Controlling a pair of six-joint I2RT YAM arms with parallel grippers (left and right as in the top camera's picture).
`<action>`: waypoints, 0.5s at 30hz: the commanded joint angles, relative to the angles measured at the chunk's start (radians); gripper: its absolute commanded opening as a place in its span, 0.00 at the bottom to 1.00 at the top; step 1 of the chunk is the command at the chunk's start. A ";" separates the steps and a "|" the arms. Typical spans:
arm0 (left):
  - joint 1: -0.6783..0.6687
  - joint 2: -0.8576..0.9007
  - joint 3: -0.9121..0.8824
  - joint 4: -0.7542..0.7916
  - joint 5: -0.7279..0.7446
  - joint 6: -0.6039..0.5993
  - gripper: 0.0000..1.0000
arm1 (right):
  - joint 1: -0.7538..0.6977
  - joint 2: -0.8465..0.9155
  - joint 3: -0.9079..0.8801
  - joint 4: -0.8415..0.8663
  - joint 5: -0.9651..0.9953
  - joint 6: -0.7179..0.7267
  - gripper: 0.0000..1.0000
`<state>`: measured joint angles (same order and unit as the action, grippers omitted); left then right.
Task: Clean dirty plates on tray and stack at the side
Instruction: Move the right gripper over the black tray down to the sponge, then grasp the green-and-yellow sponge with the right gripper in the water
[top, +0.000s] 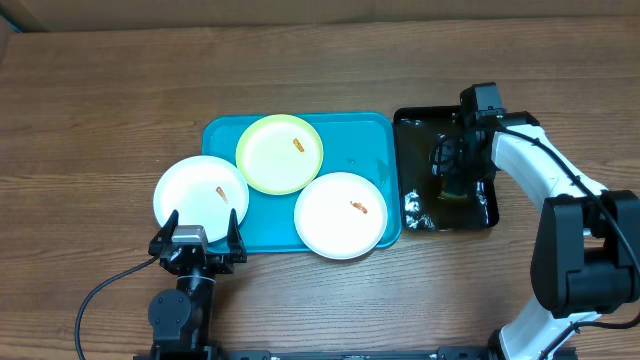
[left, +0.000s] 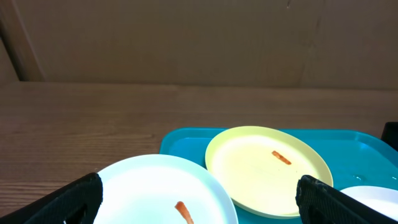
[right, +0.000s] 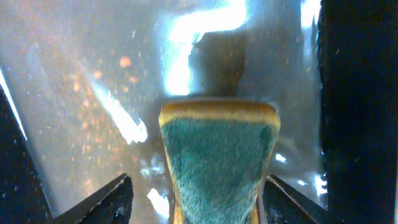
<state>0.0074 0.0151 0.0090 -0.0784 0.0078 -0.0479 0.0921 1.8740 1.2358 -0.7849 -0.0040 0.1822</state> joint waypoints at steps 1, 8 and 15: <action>0.005 -0.010 -0.004 0.001 0.011 0.019 0.99 | -0.004 0.001 -0.018 0.036 0.030 -0.010 0.71; 0.005 -0.010 -0.004 0.001 0.011 0.019 1.00 | -0.004 0.001 -0.097 0.178 0.029 -0.010 0.73; 0.005 -0.010 -0.004 0.001 0.011 0.019 1.00 | -0.002 0.001 -0.135 0.247 0.017 -0.010 0.04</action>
<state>0.0074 0.0151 0.0090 -0.0784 0.0082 -0.0479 0.0921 1.8744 1.1099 -0.5545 0.0147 0.1741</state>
